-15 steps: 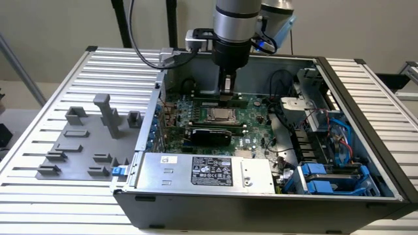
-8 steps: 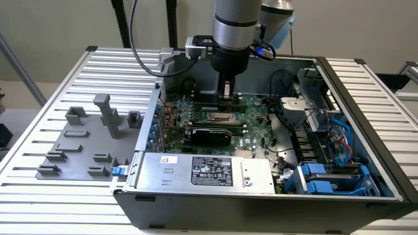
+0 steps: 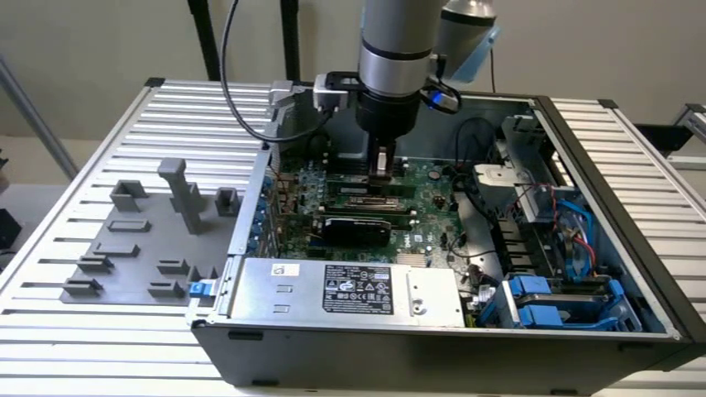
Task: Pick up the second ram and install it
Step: 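Insert the second ram into the second slot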
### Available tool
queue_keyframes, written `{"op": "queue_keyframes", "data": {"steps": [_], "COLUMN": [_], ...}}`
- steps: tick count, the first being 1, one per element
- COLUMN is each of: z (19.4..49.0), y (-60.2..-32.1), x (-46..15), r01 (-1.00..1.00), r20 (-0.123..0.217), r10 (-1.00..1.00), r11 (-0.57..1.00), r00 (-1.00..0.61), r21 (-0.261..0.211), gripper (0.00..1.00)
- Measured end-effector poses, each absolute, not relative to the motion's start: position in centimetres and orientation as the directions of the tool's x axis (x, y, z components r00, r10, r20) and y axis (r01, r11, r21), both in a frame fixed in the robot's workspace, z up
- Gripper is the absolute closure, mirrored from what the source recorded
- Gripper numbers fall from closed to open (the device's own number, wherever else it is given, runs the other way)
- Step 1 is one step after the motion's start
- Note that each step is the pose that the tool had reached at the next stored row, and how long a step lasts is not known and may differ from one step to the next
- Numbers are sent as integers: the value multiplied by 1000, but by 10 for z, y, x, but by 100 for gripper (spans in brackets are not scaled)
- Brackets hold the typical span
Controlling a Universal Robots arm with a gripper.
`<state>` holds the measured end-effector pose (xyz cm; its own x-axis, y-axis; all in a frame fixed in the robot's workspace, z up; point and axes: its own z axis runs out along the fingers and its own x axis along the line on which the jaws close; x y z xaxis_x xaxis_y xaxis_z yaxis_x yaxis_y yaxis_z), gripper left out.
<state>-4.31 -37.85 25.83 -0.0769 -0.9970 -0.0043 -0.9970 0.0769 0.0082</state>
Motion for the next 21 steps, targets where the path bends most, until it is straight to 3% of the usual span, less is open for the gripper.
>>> {"op": "queue_keyframes", "data": {"steps": [21], "z": [227], "y": [-379], "x": [-43], "r01": [-997], "r20": [-8], "r10": [-997], "r11": [83], "r00": [-83], "r21": [5], "gripper": [100]}}
